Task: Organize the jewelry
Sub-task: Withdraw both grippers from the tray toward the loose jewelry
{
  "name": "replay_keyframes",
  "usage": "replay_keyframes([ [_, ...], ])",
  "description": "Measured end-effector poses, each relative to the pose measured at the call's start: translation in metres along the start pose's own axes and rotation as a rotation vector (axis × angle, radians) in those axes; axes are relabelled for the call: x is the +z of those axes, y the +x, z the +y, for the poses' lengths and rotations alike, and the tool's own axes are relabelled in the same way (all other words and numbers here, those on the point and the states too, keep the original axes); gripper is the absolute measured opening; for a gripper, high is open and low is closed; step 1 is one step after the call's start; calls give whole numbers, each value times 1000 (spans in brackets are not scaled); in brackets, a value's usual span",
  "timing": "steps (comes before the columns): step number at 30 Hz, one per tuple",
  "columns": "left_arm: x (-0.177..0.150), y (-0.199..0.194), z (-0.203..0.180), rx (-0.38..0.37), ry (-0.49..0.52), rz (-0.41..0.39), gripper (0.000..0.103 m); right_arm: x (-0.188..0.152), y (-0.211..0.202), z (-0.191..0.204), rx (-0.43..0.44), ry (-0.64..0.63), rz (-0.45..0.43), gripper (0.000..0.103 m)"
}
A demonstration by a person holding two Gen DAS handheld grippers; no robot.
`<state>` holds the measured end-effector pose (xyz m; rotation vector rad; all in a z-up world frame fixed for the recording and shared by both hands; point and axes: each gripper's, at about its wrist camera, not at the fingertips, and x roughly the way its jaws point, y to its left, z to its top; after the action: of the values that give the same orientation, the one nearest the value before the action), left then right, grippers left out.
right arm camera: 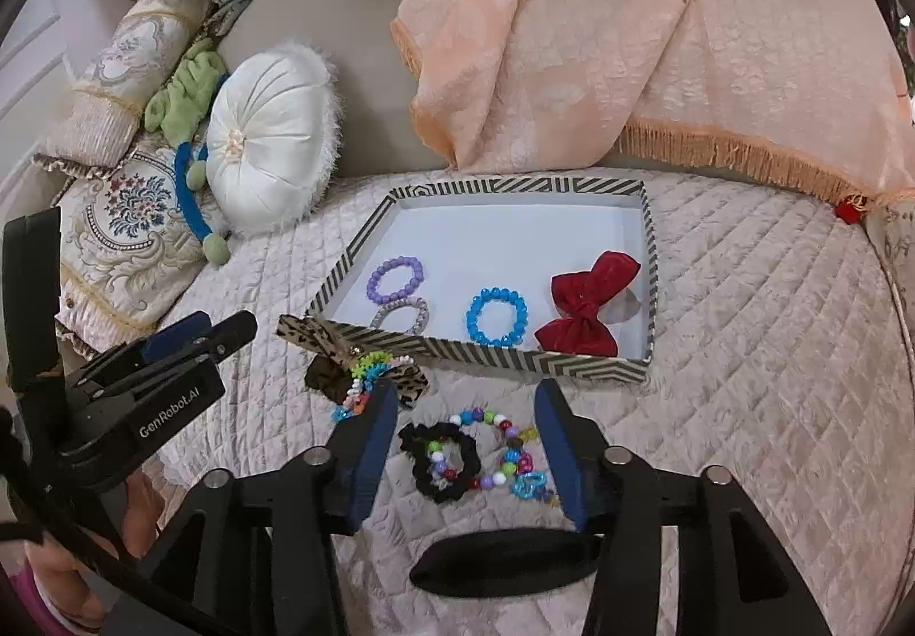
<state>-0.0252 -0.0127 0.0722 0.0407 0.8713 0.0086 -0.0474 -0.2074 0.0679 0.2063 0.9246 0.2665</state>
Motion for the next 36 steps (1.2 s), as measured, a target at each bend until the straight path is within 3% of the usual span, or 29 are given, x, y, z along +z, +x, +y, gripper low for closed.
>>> replay_keyframes([
  [22,-22,-29,-1,-14,3,-11,45,-18,-38,10,-27,-29,-37,55],
  [36,-32,1,0,-86,-25,113,45,-28,-27,-21,-68,6,25,55],
])
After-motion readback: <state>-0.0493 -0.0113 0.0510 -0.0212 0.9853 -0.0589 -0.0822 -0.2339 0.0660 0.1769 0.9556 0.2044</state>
